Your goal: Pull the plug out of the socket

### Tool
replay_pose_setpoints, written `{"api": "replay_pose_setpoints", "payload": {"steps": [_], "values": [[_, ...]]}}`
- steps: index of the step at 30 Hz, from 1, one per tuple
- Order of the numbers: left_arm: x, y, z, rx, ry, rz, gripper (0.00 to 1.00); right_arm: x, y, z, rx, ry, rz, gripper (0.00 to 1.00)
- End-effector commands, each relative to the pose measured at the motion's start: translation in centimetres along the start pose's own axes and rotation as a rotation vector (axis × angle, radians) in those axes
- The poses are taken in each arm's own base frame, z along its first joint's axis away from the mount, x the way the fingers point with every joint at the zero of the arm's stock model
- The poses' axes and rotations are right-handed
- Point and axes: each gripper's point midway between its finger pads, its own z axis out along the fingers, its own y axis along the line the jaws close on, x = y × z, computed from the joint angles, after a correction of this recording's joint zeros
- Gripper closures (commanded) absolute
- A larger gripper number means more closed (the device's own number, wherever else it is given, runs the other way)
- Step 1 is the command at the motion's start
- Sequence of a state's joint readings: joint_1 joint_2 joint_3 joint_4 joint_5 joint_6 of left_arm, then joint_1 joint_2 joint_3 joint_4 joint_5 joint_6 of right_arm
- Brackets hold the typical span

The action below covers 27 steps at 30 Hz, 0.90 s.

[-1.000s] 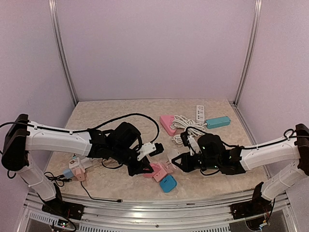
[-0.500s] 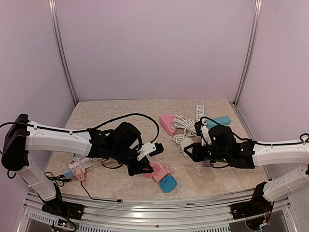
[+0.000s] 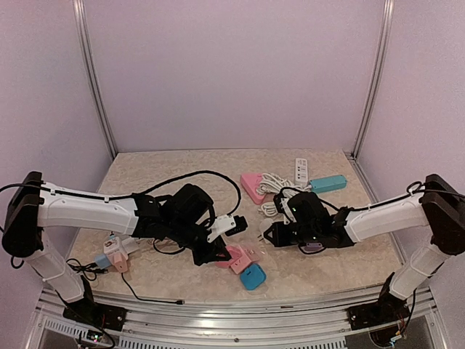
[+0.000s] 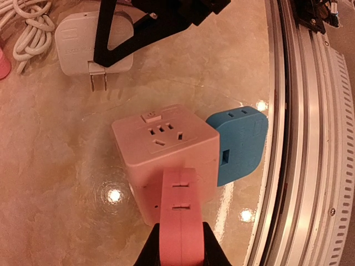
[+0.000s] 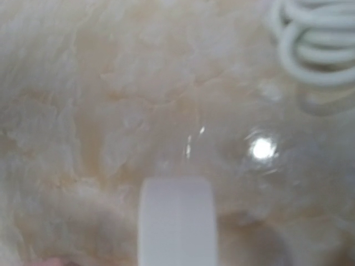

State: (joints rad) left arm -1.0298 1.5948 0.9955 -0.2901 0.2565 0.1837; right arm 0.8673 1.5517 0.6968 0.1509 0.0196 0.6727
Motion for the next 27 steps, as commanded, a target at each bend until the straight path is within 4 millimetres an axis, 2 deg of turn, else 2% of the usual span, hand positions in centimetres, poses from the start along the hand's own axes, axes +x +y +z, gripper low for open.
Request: {"api": "replay_pose_setpoints", "payload": {"steps": [1, 5, 11, 17, 22, 27], "values": [[0.8, -0.3, -0.3, -0.011, 0.053, 0.001, 1.00, 0.0, 1.5, 0.7, -0.085, 0.004, 0.015, 1.00], [0.6, -0.3, -0.3, -0.011, 0.051, 0.002, 1.00, 1.2, 0.9, 1.4, -0.070, 0.041, 0.021, 1.00], [0.7, -0.3, -0.2, -0.007, 0.053, 0.000, 1.00, 2.3, 0.2, 1.9, -0.050, 0.069, 0.027, 0.88], [0.8, -0.4, -0.1, -0.006, 0.060, 0.001, 1.00, 2.7, -0.3, 1.9, -0.038, 0.069, 0.033, 0.64], [0.8, -0.3, -0.1, -0.007, 0.061, 0.002, 1.00, 2.8, -0.6, 1.9, -0.025, 0.069, 0.037, 0.60], [0.8, -0.3, -0.1, -0.006, 0.062, 0.001, 1.00, 2.7, -0.8, 1.8, -0.012, 0.061, 0.038, 0.45]]}}
